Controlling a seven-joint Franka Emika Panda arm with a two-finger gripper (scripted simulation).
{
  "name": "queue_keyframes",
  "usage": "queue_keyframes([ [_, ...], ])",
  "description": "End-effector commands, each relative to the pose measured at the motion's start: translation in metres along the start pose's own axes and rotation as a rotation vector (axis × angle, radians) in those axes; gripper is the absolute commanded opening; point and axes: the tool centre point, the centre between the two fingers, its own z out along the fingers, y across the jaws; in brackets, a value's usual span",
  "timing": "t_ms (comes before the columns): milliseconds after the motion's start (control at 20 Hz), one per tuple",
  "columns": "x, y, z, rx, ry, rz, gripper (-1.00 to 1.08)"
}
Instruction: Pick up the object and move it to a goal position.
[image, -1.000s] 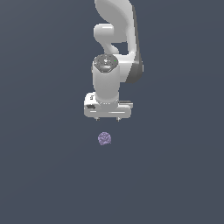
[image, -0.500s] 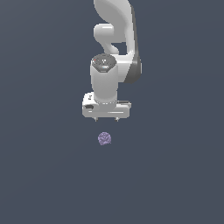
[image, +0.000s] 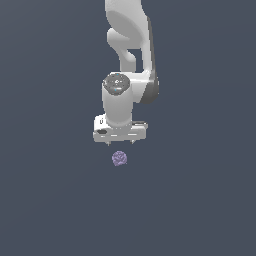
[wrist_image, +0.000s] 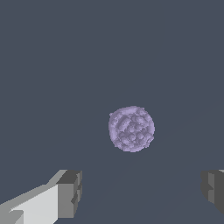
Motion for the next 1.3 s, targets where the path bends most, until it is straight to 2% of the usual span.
queue_keyframes([
  [0, 0.005, 0.003, 0.012, 0.001, 0.002, -0.043, 1.00],
  [500, 0.018, 0.010, 0.043, 0.009, 0.010, -0.158, 1.00],
  [900, 0.019, 0.011, 0.049, 0.009, 0.010, -0.163, 1.00],
  [1250, 0.018, 0.010, 0.082, 0.010, 0.011, -0.167, 1.00],
])
